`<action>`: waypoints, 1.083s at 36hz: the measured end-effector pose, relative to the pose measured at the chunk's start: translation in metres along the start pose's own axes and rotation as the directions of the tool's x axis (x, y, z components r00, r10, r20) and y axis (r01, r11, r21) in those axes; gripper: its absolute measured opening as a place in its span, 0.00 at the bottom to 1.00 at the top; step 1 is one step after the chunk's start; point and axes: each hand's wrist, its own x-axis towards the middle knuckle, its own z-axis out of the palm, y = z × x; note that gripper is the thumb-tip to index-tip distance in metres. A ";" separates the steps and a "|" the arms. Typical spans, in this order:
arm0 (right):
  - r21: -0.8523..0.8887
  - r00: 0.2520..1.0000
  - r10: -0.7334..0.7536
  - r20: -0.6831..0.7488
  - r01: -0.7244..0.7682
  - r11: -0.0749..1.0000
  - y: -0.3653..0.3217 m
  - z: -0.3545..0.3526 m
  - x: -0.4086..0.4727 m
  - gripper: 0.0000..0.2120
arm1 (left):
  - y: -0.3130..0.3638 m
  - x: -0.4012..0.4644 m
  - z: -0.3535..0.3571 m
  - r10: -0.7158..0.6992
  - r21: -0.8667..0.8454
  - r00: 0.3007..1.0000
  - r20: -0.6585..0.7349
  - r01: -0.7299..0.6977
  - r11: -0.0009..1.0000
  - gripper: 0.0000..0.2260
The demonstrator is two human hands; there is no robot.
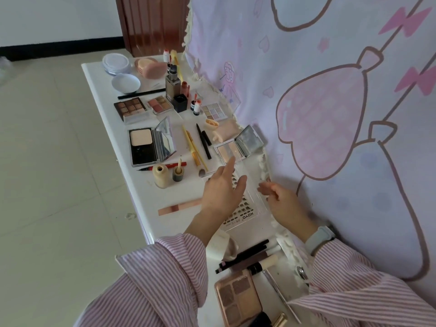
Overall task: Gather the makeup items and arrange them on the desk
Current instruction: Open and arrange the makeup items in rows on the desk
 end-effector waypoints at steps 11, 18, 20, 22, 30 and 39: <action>-0.766 0.986 0.019 0.165 0.116 0.632 0.017 0.011 0.026 0.24 | -0.004 -0.001 0.002 0.034 0.095 0.999 0.005 -0.034 0.995 0.31; -0.777 0.985 0.136 0.103 -0.006 0.629 0.016 0.017 0.030 0.32 | -0.015 -0.004 0.001 0.057 0.121 0.998 -0.035 -0.052 0.991 0.29; -0.744 0.990 0.079 0.120 0.037 0.667 0.017 0.017 0.030 0.32 | -0.018 -0.006 0.001 0.056 0.118 0.997 -0.045 -0.050 0.992 0.29; -0.717 0.987 -0.037 0.155 0.138 0.683 0.018 0.018 0.030 0.31 | -0.020 -0.007 0.001 0.055 0.115 0.997 -0.052 -0.049 0.992 0.30; -0.634 0.972 -0.233 0.011 0.187 0.750 0.017 0.020 0.039 0.12 | -0.021 -0.009 0.002 0.063 0.104 0.994 -0.086 -0.054 0.993 0.30; -0.664 0.994 -0.048 0.093 0.098 0.741 0.015 0.017 0.051 0.25 | -0.026 -0.013 -0.003 0.062 0.066 0.992 -0.108 -0.055 0.996 0.29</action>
